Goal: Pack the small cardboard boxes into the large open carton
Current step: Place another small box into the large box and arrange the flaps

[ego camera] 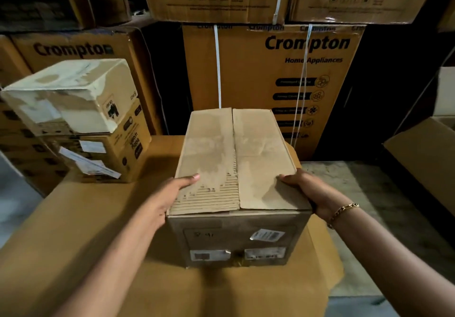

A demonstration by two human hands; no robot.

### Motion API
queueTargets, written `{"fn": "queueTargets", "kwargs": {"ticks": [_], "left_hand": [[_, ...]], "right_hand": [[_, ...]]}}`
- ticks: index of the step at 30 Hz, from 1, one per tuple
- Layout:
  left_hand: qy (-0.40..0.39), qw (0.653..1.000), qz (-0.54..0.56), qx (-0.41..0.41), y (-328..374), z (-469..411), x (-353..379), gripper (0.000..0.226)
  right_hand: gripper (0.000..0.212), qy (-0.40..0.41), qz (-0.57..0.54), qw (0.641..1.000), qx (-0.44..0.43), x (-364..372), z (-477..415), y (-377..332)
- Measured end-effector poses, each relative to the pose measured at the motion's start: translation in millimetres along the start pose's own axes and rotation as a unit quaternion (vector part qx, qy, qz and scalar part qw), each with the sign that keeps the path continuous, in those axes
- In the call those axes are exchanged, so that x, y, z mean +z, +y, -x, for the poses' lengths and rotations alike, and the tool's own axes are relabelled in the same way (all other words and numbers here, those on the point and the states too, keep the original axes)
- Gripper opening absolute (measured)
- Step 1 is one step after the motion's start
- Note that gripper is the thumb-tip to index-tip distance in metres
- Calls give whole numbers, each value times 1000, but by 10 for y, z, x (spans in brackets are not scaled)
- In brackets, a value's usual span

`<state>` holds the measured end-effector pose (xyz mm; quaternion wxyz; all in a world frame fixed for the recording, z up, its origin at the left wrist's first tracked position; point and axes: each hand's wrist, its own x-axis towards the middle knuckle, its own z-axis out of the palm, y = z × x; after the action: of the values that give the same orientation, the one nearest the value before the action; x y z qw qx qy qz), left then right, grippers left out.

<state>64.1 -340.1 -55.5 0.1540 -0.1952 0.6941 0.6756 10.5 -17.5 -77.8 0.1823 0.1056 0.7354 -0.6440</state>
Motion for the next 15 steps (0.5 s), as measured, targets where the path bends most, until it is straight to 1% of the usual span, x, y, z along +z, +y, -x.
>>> {"fn": "queueTargets", "kwargs": {"ticks": [1, 2, 4, 5, 6, 8, 10, 11, 13, 15], "left_hand": [[5, 1000, 0, 7, -19, -47, 14, 74], [19, 1000, -16, 18, -42, -87, 29, 86], [39, 997, -58, 44, -51, -150, 66, 117], [41, 996, -68, 46, -30, -187, 84, 127], [43, 996, -68, 47, 12, -215, 102, 132], [42, 996, -57, 54, 108, -257, 146, 130], [46, 994, -59, 75, 127, -308, 170, 122], [50, 993, -62, 90, 119, -331, 180, 113], [50, 988, -55, 136, 103, -373, 230, 87], [43, 981, -39, 183, 117, -409, 319, 75]], "right_hand": [[40, 12, -13, 1000, -4, 14, -27, 7], [44, 28, -17, 999, -12, 25, -55, 14], [55, 52, -12, 998, -25, 35, -112, 0], [59, 58, -11, 998, -28, 40, -138, -31], [63, 61, -9, 998, -32, 42, -149, -72], [67, 68, 1, 997, -47, 34, -154, -132], [67, 81, 2, 994, -68, 22, -124, -148], [67, 89, -5, 993, -81, 14, -98, -140], [68, 107, -13, 988, -110, -24, -41, -118], [63, 124, -24, 982, -139, -86, 53, -132]]}}
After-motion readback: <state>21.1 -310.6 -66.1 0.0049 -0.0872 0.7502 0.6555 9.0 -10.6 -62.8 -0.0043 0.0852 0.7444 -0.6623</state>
